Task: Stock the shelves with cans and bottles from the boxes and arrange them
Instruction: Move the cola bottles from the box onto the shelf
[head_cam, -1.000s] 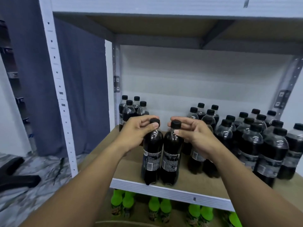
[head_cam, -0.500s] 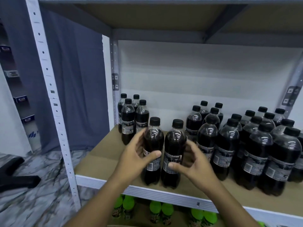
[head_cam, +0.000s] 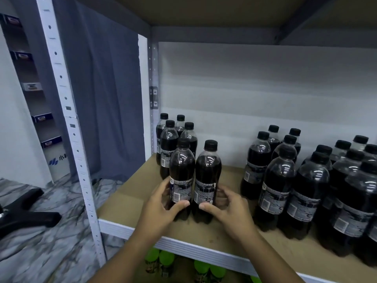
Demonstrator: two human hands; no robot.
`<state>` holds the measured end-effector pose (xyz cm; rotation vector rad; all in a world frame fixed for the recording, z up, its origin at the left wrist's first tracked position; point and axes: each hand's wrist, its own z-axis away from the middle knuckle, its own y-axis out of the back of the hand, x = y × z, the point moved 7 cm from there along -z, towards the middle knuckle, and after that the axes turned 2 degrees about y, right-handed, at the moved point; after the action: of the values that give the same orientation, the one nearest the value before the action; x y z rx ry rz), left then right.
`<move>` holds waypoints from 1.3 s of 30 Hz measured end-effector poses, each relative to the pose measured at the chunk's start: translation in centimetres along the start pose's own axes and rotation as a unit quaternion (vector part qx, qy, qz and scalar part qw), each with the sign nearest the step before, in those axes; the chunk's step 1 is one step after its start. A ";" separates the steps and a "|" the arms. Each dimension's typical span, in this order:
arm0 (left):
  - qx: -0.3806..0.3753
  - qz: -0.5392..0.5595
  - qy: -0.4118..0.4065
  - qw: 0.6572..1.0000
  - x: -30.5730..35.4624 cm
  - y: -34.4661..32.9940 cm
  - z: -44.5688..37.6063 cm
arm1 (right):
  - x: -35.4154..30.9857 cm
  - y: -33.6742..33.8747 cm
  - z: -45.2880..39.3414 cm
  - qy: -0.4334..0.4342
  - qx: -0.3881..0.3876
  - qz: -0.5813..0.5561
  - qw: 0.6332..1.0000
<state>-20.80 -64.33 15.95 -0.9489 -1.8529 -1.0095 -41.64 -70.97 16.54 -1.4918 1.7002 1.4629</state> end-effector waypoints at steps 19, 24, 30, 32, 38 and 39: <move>0.022 -0.007 0.065 0.998 -8.0 7.3 -7.3 | 0.5 -11.7 -10.1 -0.015 -0.004 -0.071 0.997; 0.062 -0.082 0.113 0.988 -9.0 7.8 -5.3 | 1.7 -11.3 -7.3 -0.054 -0.022 -0.042 0.997; 0.105 -0.182 0.141 0.968 -6.9 7.2 -0.4 | 3.0 -8.7 -1.8 -0.070 -0.038 -0.013 0.997; 0.107 -0.192 0.130 0.967 -5.7 6.7 1.6 | 2.7 -7.5 0.5 -0.073 -0.044 -0.018 0.996; 0.074 -0.146 0.100 0.981 -2.3 4.7 6.9 | 1.1 -3.1 7.8 -0.053 0.008 -0.018 0.998; 0.071 -0.129 0.103 0.984 -2.2 4.4 7.8 | 0.8 -2.4 8.9 -0.051 0.014 -0.027 0.998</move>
<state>-18.36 -56.13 12.40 -0.5081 -1.8729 -1.0680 -42.37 -63.02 11.79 -1.4141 1.6014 1.4549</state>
